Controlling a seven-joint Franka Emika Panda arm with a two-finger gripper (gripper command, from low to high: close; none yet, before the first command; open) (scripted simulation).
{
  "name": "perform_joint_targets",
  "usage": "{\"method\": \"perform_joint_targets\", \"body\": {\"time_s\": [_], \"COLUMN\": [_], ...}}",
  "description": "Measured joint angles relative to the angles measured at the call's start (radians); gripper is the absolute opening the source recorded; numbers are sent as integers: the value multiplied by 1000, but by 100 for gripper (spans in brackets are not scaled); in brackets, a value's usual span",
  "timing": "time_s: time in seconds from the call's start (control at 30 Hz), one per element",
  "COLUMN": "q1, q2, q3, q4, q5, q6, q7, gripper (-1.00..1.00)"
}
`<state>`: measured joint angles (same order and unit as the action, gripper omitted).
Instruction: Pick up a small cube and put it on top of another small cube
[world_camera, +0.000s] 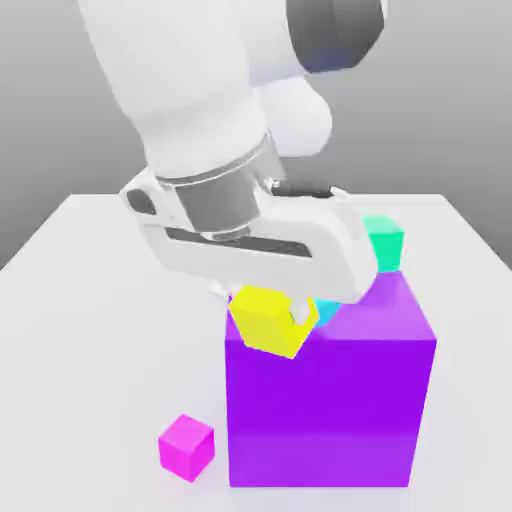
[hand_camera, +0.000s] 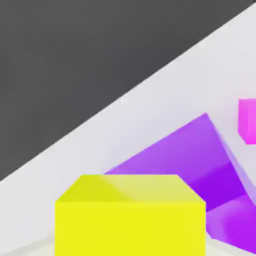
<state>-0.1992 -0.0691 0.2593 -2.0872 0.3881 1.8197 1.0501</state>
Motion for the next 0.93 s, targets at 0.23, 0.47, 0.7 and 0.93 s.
{"method": "perform_joint_targets", "body": {"time_s": [0.23,0.47,0.7,0.93], "q1": [89,81,52,58], "q2": [-253,-527,-742,-724], "q3": [54,128,249,298], "q4": [-46,-285,-527,-622], "q5": [85,52,7,40], "q6": [-169,-95,27,145], "q7": [-62,148,360,365], "gripper": [-100,-100,-100,100]}}
